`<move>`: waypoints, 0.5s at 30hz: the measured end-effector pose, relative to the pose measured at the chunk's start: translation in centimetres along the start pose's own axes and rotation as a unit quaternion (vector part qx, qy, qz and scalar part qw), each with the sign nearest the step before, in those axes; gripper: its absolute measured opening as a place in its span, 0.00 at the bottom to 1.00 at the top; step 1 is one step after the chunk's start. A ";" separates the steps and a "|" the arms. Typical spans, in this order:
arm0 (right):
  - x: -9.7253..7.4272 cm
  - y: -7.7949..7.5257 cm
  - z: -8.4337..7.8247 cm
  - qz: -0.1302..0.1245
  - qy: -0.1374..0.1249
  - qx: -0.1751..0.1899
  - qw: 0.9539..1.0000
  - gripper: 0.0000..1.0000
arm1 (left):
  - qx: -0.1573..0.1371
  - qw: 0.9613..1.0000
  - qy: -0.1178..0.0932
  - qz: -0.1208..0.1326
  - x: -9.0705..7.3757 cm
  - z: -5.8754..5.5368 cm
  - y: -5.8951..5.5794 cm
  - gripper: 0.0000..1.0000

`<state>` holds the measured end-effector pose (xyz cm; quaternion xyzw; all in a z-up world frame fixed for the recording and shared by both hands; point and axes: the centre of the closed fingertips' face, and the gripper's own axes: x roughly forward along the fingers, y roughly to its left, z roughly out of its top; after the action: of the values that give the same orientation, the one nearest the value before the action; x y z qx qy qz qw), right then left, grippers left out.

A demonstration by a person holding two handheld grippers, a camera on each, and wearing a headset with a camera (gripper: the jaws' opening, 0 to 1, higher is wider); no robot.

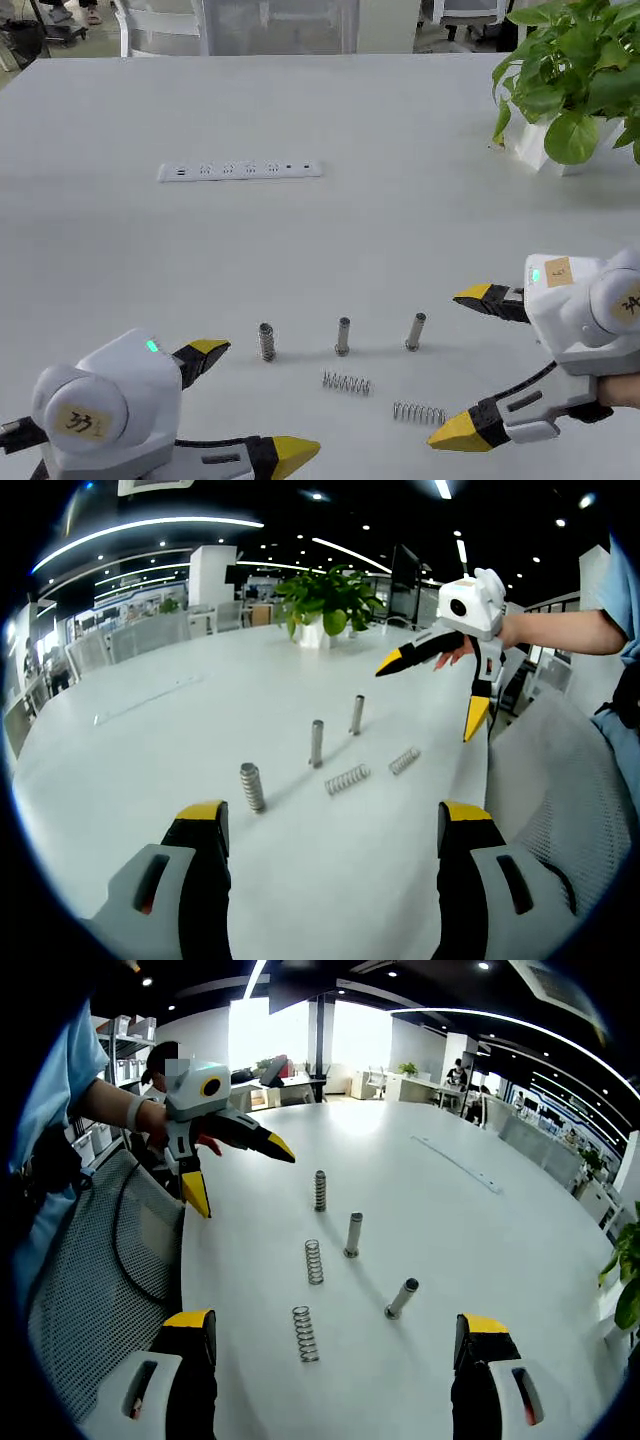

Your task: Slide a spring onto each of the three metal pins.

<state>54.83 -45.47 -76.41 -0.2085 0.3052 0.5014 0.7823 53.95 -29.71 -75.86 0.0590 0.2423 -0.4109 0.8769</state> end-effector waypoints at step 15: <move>-2.5 0.5 -2.7 -0.025 -0.006 0.037 0.999 0.99 | 0.044 0.999 0.004 -0.020 1.5 -0.2 -0.1 0.71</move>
<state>52.87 -48.61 -76.72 -0.1842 0.3136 0.4713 0.8035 54.61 -30.80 -76.74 0.0944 0.2283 -0.4384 0.8642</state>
